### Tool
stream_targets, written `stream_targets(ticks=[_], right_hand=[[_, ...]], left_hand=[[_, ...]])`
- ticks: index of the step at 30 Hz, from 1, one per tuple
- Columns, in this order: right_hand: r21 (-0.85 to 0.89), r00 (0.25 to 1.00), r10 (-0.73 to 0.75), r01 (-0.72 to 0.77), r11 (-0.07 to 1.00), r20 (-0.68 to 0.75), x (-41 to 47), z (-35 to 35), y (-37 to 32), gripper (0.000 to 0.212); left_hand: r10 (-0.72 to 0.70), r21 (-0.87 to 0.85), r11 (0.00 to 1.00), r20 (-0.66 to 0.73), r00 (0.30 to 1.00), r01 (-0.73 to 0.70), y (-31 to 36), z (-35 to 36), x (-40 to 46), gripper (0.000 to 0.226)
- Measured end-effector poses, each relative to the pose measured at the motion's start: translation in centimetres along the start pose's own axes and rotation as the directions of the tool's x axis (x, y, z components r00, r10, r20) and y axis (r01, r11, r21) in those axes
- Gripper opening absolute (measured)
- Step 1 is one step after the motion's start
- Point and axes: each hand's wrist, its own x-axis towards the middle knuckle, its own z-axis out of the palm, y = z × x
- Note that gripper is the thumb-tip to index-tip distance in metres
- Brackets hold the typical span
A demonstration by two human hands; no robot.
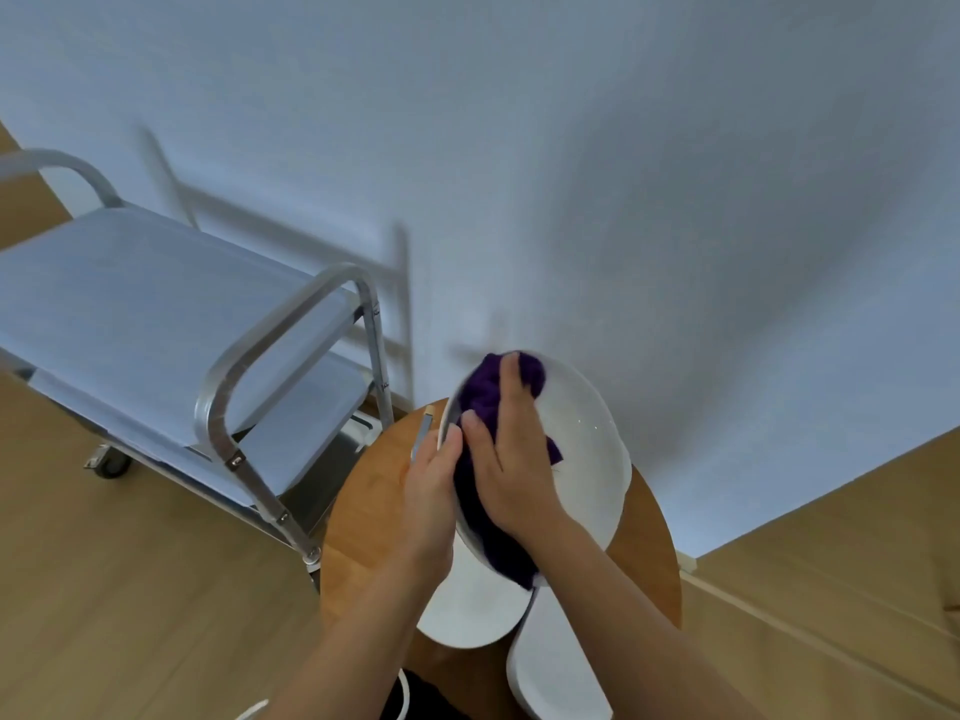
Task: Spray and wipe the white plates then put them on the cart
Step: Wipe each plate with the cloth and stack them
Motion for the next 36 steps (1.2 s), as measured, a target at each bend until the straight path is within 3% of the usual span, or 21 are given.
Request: stream_targets(ticks=[3,5,9,12,18,22,26,31,36], right_hand=[[0.182,0.991,-0.022,-0.002,0.983,0.132,-1.3,0.3,-1.8,0.062],[0.206,0.978,-0.045,0.002,0.979,0.203,-2.2,0.2,-2.6,0.062],[-0.063,0.942,-0.125,0.152,0.986,0.310,-4.3,-0.4,-2.2,0.067],[-0.258,0.903,-0.159,0.277,0.926,0.400,-5.7,-1.5,0.3,0.064],[-0.460,0.984,-0.073,0.140,0.877,0.161,-5.8,-3.3,4.1,0.055],[-0.494,0.999,0.021,-0.041,0.868,-0.045,-3.5,-3.6,4.1,0.053],[-0.435,0.984,0.048,-0.120,0.892,-0.172,-0.8,-2.8,1.9,0.055],[-0.301,0.986,-0.049,0.000,0.954,-0.157,-0.2,-0.5,-2.4,0.068],[-0.143,0.978,-0.203,0.208,0.968,0.053,-2.7,0.7,-4.3,0.067]], left_hand=[[0.021,-0.046,0.999,0.026,0.999,-0.019,0.6,-0.8,0.2,0.056],[-0.013,-0.115,0.993,0.011,1.000,0.014,0.9,-1.3,0.3,0.058],[-0.137,-0.236,0.964,-0.052,0.989,0.121,1.5,-2.1,0.8,0.063],[-0.173,-0.307,0.938,-0.007,0.985,0.163,2.2,-3.1,1.8,0.058],[0.017,-0.109,0.994,0.144,0.989,-0.002,3.1,-4.0,2.3,0.042],[0.030,-0.020,0.999,0.208,0.978,-0.027,3.2,-3.4,1.7,0.041],[-0.007,0.045,0.999,0.193,0.981,-0.002,3.1,-2.4,1.3,0.058],[0.011,-0.028,1.000,0.176,0.984,-0.006,3.4,-1.6,0.7,0.058],[0.054,-0.164,0.986,0.119,0.991,-0.034,4.5,-2.3,0.7,0.037]])
